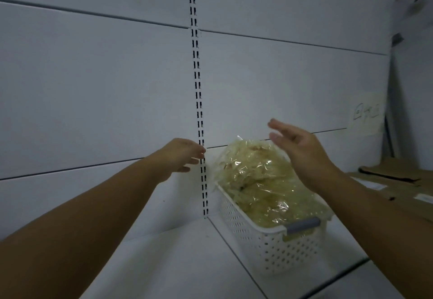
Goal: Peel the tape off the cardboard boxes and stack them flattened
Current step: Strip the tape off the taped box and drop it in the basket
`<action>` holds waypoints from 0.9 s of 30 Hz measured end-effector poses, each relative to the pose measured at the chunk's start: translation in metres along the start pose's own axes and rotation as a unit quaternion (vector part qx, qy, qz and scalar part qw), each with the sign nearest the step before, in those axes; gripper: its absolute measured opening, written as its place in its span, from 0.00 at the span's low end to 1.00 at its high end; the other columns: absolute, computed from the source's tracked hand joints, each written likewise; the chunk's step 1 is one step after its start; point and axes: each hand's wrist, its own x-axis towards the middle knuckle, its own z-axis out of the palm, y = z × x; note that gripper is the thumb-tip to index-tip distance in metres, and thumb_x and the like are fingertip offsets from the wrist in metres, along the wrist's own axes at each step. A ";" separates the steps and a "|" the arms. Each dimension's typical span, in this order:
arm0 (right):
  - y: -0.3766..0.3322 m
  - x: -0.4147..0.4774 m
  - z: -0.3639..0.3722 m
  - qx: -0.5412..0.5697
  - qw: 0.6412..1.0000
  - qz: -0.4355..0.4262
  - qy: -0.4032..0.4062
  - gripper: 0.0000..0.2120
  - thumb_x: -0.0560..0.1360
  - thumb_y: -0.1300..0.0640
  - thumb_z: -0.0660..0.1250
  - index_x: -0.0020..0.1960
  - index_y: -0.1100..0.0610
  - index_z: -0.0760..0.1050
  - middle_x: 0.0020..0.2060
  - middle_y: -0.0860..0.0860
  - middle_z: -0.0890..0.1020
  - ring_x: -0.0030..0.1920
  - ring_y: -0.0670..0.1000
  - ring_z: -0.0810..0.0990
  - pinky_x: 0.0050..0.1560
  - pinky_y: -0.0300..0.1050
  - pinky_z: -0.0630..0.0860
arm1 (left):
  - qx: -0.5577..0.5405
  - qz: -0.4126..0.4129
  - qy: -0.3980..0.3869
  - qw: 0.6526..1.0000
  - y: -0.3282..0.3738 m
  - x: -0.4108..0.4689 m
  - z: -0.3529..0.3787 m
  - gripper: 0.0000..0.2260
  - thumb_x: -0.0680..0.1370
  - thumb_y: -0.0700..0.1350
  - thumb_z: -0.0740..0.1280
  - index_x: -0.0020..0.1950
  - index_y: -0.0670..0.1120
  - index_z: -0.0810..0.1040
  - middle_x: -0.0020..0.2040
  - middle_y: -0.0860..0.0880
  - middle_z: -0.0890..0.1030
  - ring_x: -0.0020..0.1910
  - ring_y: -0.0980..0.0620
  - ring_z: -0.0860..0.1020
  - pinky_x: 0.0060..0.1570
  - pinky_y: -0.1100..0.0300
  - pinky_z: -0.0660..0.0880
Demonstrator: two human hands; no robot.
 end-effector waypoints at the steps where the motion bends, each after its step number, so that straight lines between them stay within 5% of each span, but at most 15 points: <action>1: -0.004 0.001 -0.001 0.025 0.999 -0.004 0.044 0.13 0.75 0.60 0.67 0.58 0.51 0.76 0.63 0.46 0.76 0.66 0.43 0.70 0.55 0.24 0.68 | 0.018 0.006 -0.013 1.000 -0.001 -0.001 0.000 0.07 0.76 0.47 0.66 0.51 0.47 0.80 0.51 0.50 0.82 0.52 0.52 0.79 0.52 0.55 0.76; 5: -0.022 0.006 0.000 -0.210 0.963 -0.139 0.094 0.10 0.76 0.59 0.64 0.56 0.52 0.78 0.61 0.47 0.77 0.67 0.42 0.69 0.62 0.32 0.64 | 0.161 0.062 -0.018 0.985 -0.004 -0.008 -0.009 0.16 0.78 0.53 0.62 0.60 0.46 0.77 0.60 0.49 0.78 0.57 0.52 0.74 0.55 0.57 0.69; 9: -0.039 0.015 0.048 -0.435 0.873 -0.154 -0.156 0.21 0.77 0.47 0.61 0.68 0.48 0.68 0.73 0.50 0.64 0.74 0.51 0.58 0.70 0.47 0.57 | 0.309 0.040 -0.046 0.949 -0.009 -0.027 -0.046 0.22 0.80 0.57 0.54 0.69 0.46 0.70 0.68 0.47 0.72 0.64 0.48 0.70 0.62 0.54 0.65; 14: -0.039 0.000 0.155 -0.473 0.778 -0.182 -0.372 0.30 0.77 0.41 0.58 0.75 0.50 0.56 0.76 0.50 0.56 0.76 0.49 0.50 0.72 0.48 0.52 | 0.475 0.016 -0.017 0.880 -0.020 -0.066 -0.112 0.23 0.80 0.58 0.51 0.71 0.50 0.66 0.70 0.46 0.70 0.66 0.46 0.68 0.64 0.52 0.63; 20: -0.048 -0.047 0.267 -0.394 0.777 -0.200 -0.448 0.29 0.77 0.40 0.56 0.74 0.48 0.57 0.75 0.48 0.60 0.75 0.49 0.55 0.71 0.47 0.55 | 0.510 -0.063 0.058 0.856 -0.050 -0.150 -0.215 0.22 0.80 0.59 0.52 0.69 0.50 0.69 0.69 0.48 0.71 0.67 0.47 0.68 0.64 0.54 0.63; 27: -0.096 -0.090 0.380 -0.200 0.863 -0.170 -0.431 0.25 0.77 0.42 0.58 0.72 0.49 0.61 0.72 0.47 0.66 0.69 0.48 0.66 0.61 0.37 0.59 | 0.472 -0.076 0.183 0.859 -0.105 -0.267 -0.312 0.16 0.80 0.53 0.57 0.62 0.49 0.76 0.61 0.50 0.78 0.58 0.50 0.74 0.55 0.58 0.68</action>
